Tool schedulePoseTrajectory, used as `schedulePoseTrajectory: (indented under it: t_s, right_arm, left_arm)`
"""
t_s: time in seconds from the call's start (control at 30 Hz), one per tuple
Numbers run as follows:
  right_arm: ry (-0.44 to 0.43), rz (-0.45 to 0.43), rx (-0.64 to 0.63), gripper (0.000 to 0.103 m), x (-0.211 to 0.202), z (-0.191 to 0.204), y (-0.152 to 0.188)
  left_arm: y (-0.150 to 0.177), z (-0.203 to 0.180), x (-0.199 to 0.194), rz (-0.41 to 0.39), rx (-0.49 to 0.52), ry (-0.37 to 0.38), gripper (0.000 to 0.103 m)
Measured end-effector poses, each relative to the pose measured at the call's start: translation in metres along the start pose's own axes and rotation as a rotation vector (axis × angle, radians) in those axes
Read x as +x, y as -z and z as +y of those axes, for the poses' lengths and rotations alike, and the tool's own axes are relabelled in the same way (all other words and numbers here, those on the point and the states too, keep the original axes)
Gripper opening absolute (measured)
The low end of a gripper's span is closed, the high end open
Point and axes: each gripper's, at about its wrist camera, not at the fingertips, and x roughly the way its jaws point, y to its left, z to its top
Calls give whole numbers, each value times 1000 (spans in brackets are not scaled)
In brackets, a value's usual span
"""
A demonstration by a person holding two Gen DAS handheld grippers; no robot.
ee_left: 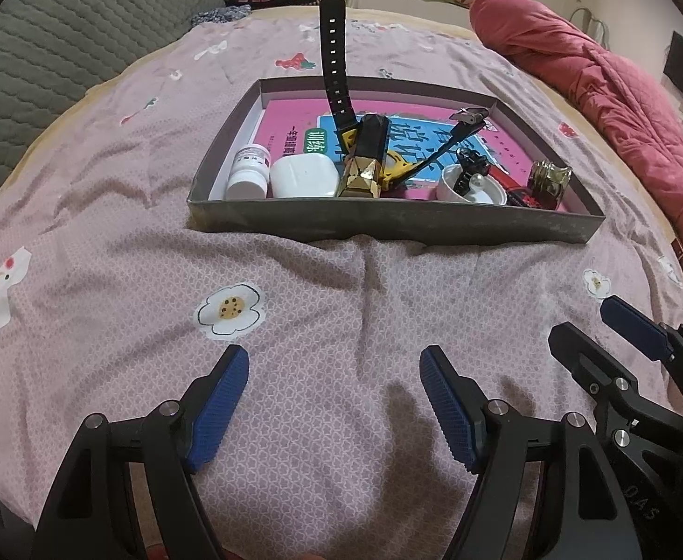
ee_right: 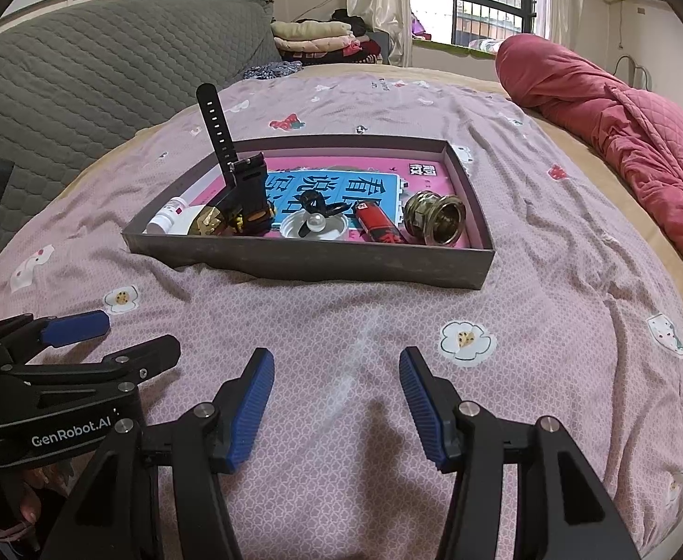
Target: Organize rigid objects
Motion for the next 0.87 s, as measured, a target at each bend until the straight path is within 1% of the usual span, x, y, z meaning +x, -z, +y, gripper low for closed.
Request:
schedulePoseTrajectory:
  t_s: [0.57, 0.77, 0.87]
  right_arm:
    - [2, 1, 0, 55, 1, -1, 0]
    - [2, 2, 1, 55, 1, -1, 0]
    - [4, 2, 2, 55, 1, -1, 0]
  left_arm:
    - [0, 2, 1, 2, 0, -1, 77]
    - [0, 2, 2, -5, -1, 20, 77]
    - [0, 2, 3, -7, 6, 12, 77]
